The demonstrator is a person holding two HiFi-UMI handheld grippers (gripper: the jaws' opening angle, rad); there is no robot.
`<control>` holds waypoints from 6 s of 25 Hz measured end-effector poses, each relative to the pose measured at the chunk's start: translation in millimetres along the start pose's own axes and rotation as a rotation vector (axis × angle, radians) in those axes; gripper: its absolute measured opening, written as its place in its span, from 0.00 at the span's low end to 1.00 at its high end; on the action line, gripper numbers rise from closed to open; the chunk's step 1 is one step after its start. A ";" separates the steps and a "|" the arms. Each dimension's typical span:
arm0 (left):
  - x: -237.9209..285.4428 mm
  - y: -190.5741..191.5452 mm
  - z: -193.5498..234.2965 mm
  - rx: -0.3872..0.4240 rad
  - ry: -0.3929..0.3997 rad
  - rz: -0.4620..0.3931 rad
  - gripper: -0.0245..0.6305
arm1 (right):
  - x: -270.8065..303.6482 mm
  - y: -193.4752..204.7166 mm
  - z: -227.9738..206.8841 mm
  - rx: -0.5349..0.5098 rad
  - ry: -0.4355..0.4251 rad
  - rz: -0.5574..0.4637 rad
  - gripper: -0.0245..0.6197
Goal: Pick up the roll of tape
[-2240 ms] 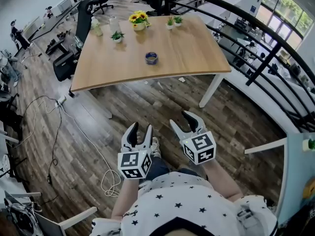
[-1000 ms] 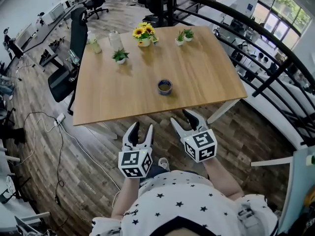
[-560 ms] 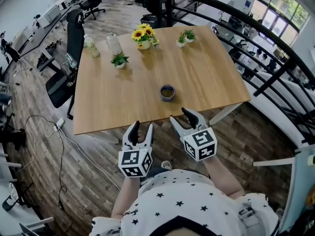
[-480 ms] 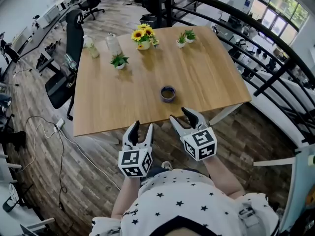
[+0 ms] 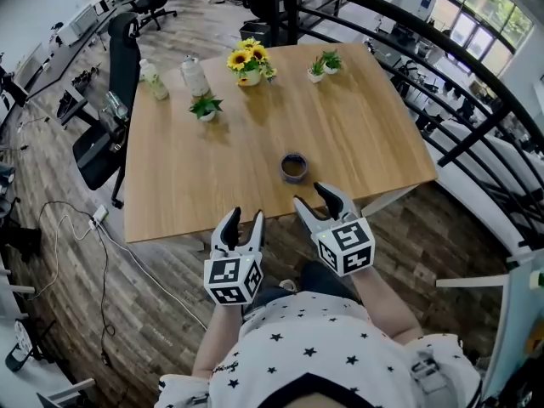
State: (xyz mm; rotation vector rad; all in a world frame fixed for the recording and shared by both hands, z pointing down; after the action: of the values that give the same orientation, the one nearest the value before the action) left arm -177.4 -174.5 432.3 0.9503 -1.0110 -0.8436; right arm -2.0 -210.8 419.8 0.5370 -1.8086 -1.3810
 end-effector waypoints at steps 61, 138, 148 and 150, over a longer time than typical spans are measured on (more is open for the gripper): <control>162.1 16.0 41.8 -0.086 -0.091 0.140 0.33 | 184.1 98.4 -144.2 0.007 -0.024 0.418 0.22; -77.3 29.7 -24.6 -0.008 -0.089 -0.047 0.33 | -55.4 33.4 20.6 -0.067 0.092 0.009 0.14; -85.3 35.2 -35.5 -0.002 -0.080 -0.059 0.33 | -76.7 34.2 26.6 -0.086 0.091 -0.011 0.14; -85.0 35.7 -36.1 -0.001 -0.080 -0.059 0.33 | -76.6 34.2 26.4 -0.089 0.089 -0.012 0.14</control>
State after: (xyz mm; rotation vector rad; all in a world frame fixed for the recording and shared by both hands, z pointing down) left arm -164.8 -76.4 431.4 0.9553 -1.0548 -0.9376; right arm 27.8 -128.2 424.1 0.5542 -1.6678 -1.4161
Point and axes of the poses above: the fingertips, and each gripper's own axes: x forward along the fingers, z to its left, y out of its underside, the point moved 6 cm from there along -x, backward along the fingers, and after that the axes turned 3 degrees about -y, right-handed, at the moved point
